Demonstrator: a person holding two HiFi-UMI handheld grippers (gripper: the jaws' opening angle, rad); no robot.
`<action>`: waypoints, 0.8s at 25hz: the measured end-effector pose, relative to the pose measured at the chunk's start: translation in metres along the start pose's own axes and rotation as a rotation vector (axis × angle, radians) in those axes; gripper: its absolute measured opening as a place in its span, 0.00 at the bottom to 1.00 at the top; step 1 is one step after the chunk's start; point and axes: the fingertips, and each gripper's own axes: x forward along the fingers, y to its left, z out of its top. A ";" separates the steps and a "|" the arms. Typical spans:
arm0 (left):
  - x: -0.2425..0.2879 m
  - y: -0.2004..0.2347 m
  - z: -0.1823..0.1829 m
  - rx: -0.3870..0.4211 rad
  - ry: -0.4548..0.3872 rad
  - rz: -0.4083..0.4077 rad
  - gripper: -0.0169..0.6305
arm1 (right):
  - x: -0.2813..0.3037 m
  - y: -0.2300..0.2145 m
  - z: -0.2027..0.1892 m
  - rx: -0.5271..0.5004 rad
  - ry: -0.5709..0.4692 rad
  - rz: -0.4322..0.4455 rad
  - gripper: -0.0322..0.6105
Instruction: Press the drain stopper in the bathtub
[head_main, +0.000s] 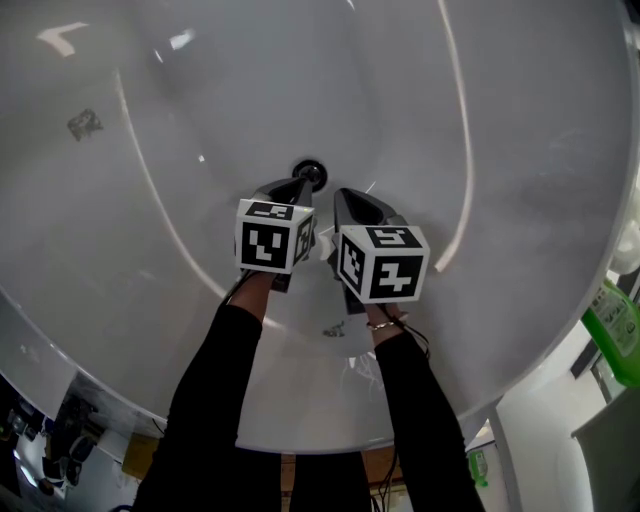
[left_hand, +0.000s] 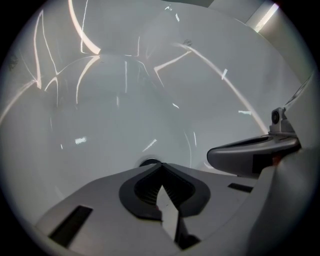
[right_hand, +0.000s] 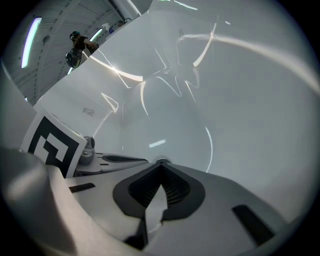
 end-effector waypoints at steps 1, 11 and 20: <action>0.003 0.001 -0.001 0.001 0.003 0.002 0.04 | 0.001 0.000 -0.001 0.003 0.001 0.002 0.05; 0.028 0.006 -0.013 0.016 0.036 0.018 0.04 | 0.008 -0.009 -0.011 0.039 0.018 0.017 0.05; 0.046 0.011 -0.017 0.025 0.056 0.026 0.04 | 0.019 -0.009 -0.017 0.050 0.039 0.027 0.05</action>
